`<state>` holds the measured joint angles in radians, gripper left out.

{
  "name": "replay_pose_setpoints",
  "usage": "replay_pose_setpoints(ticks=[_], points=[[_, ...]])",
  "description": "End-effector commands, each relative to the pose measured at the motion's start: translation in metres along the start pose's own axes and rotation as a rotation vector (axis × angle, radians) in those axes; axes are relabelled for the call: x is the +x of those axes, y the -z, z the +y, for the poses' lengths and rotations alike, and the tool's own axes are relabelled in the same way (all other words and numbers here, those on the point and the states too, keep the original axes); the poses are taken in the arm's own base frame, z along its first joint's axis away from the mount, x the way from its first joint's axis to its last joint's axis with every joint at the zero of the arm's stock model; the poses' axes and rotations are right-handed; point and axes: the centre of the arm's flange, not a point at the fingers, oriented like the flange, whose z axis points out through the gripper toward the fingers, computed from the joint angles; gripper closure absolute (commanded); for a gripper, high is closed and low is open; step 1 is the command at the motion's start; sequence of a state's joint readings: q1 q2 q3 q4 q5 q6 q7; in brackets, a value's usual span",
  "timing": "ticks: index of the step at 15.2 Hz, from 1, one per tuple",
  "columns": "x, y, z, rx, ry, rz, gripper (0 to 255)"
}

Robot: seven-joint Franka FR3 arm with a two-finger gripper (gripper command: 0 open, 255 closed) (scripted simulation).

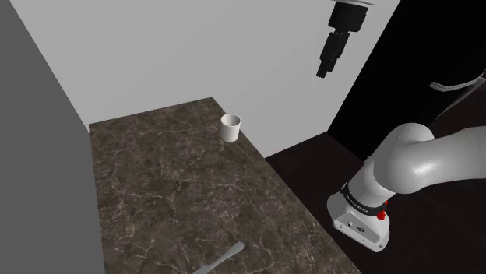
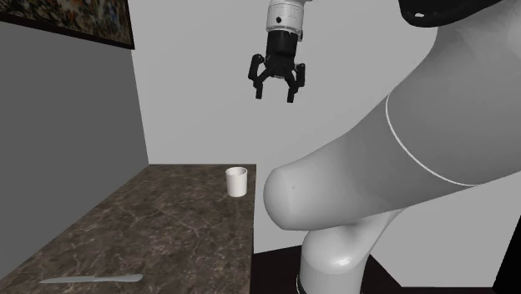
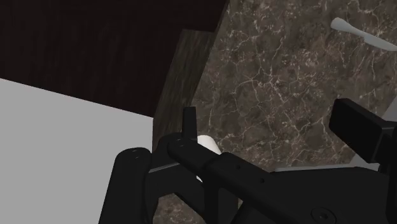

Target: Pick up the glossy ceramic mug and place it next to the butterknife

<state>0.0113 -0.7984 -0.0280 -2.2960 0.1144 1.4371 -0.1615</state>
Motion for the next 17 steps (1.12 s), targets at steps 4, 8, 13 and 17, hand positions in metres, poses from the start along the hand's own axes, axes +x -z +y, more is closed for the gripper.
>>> replay_pose_setpoints(ticks=[4, 8, 13, 17], points=[[0.026, -0.029, -0.007, -0.018, 0.006, 0.006, 0], [0.061, -0.067, -0.015, -0.043, 0.015, 0.015, 0], [0.105, -0.115, -0.025, -0.074, 0.026, 0.025, 0], [0.140, -0.153, -0.032, -0.098, 0.035, 0.033, 0]])
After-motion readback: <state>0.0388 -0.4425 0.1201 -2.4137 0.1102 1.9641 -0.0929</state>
